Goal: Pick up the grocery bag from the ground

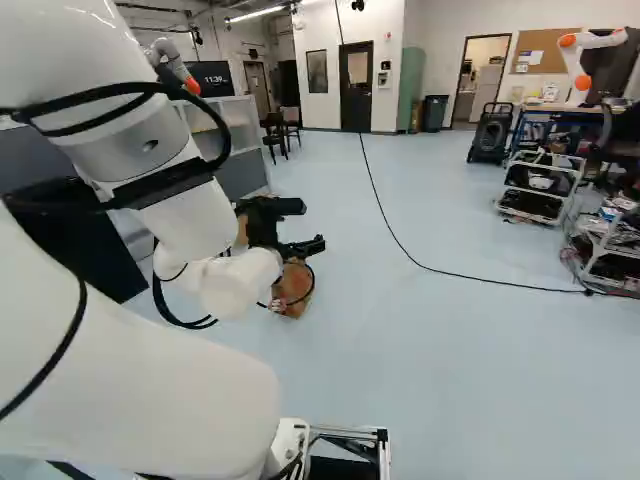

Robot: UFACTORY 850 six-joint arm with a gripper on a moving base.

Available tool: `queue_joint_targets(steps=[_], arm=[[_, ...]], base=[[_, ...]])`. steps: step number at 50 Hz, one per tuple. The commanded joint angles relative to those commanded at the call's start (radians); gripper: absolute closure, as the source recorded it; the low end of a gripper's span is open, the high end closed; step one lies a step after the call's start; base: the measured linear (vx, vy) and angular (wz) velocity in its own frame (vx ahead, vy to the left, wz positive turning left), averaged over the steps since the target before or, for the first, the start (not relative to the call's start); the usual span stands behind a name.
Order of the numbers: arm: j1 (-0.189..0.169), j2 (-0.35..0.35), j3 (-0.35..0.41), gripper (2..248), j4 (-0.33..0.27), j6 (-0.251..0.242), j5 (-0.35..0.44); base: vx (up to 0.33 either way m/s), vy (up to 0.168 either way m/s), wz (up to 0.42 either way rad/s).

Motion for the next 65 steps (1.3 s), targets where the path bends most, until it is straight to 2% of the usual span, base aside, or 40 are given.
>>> queue_joint_targets(steps=[27,60,61,65], arm=[[0.000,0.000,0.000,3,0.000,0.000,0.000],[0.000,0.000,0.000,3,0.000,0.000,0.000],[0.000,-0.024,-0.020,3,0.000,0.000,0.000],[0.000,-0.039,-0.033,3,0.000,0.000,0.000]], base=[[0.325,0.070,0.315],[0.329,0.006,-0.004],[0.274,0.011,-0.009],[0.148,0.002,-0.017]])
